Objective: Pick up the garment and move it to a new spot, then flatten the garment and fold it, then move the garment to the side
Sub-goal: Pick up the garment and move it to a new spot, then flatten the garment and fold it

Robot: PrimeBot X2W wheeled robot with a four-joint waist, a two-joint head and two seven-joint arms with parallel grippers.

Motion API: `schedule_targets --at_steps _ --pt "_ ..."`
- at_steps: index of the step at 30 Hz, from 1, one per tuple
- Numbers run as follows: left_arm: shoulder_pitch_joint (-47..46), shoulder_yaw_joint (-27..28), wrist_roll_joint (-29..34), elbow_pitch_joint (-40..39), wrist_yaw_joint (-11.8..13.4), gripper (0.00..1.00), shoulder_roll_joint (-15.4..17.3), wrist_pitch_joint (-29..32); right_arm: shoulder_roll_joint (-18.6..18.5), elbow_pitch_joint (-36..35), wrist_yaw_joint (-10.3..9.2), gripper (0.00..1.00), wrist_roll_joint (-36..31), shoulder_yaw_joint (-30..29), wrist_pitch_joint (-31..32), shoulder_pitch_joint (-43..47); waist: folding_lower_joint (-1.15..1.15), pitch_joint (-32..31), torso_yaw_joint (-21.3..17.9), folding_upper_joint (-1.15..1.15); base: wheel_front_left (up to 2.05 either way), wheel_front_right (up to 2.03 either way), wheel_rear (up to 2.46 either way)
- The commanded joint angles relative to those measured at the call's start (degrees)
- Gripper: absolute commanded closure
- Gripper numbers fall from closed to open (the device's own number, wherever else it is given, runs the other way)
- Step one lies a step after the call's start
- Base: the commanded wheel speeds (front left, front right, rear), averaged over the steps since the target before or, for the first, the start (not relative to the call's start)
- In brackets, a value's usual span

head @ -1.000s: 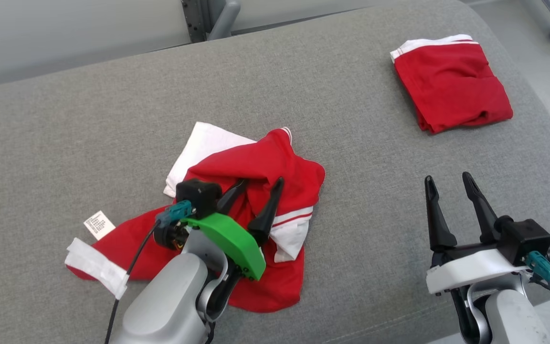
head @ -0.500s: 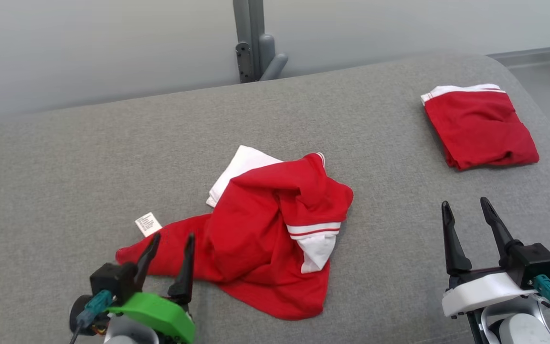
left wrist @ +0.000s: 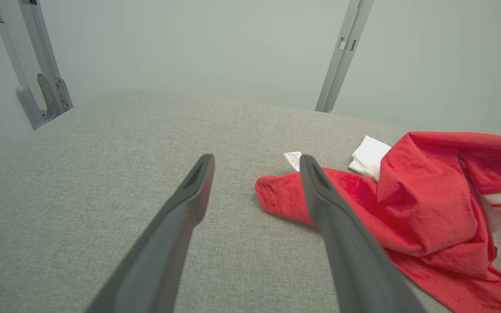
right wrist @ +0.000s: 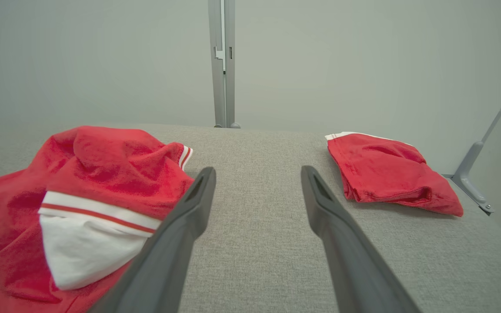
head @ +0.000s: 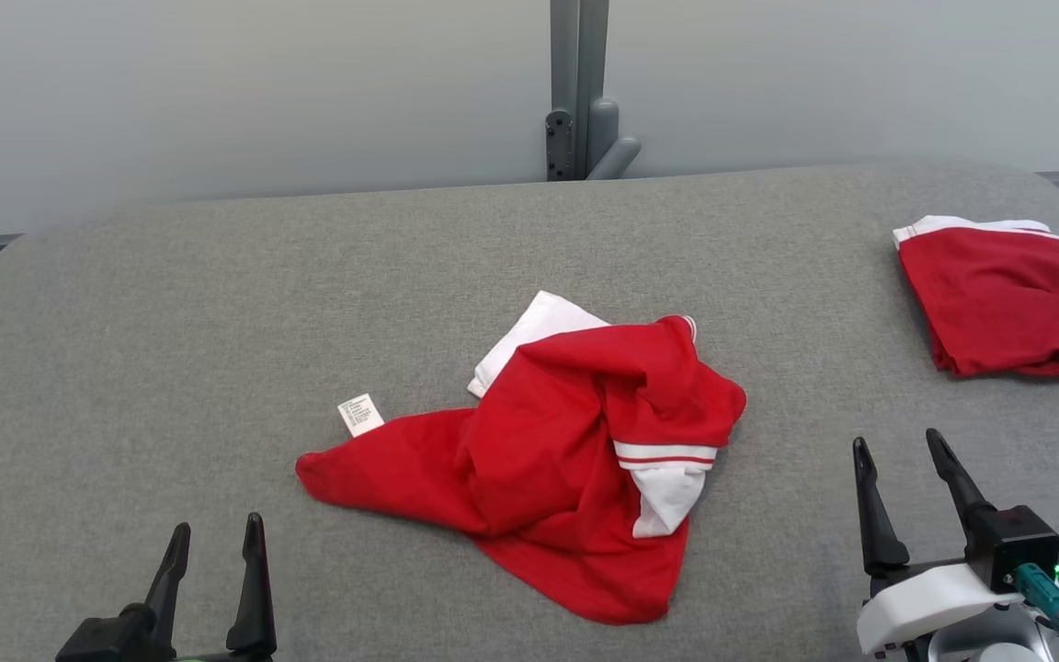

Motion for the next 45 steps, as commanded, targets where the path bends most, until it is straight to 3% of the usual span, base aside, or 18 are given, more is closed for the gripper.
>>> schedule_targets --at_steps 1,10,20,27,31,36,40,44,45 --pt "0.94 1.18 1.12 -0.27 -1.36 0.00 -0.92 0.02 -0.07 0.47 -0.10 0.00 -0.43 0.26 -0.17 0.81 0.00 -0.19 1.04 0.04 0.00 0.00 0.00" --pt "0.27 6.67 5.64 1.16 -6.83 0.00 -4.96 0.01 -0.08 1.13 -0.11 0.00 0.51 1.35 -0.17 0.71 0.00 0.46 1.40 0.04 0.00 0.00 0.00" --pt "-1.00 9.80 7.73 2.02 -8.48 0.00 -6.70 0.01 -0.08 1.01 -0.11 0.00 0.78 1.57 -0.17 -0.33 0.00 1.12 0.68 0.04 0.00 0.00 0.00" --pt "-3.31 8.52 7.81 2.44 -8.74 0.00 -6.96 0.00 -0.09 0.29 -0.11 0.00 0.75 2.06 -0.17 -1.44 0.00 2.70 -0.28 0.04 0.00 0.00 0.00" --pt "-8.00 1.21 5.30 6.08 -8.77 0.00 -3.39 0.58 -0.08 -0.41 -0.11 0.00 0.15 2.56 -0.17 -2.97 0.00 5.26 -1.71 0.04 0.00 0.00 0.00" --pt "-16.09 -6.35 -0.13 13.71 -8.76 0.00 1.89 6.40 -0.10 -0.52 -0.11 0.00 0.50 2.98 -0.17 -4.26 0.00 7.84 -4.48 0.04 0.00 0.00 0.00" --pt "-19.94 -8.33 -9.21 18.44 -8.77 0.00 2.72 11.50 -0.07 -0.44 -0.11 0.00 1.43 2.88 -0.17 -4.60 0.00 9.43 -6.72 0.04 0.00 0.00 0.00" --pt "-22.21 -12.29 -16.68 20.18 -8.77 0.01 5.61 16.47 -0.08 -0.19 -0.11 0.00 2.46 3.55 -0.17 -5.20 0.00 10.93 -9.05 0.04 0.00 0.00 0.00" --pt "-22.61 -13.12 -18.32 19.86 -8.77 1.00 6.06 16.82 -0.08 -0.21 -0.11 0.00 2.86 3.60 -0.17 -5.40 0.00 11.30 -9.62 0.04 0.00 0.00 0.00"
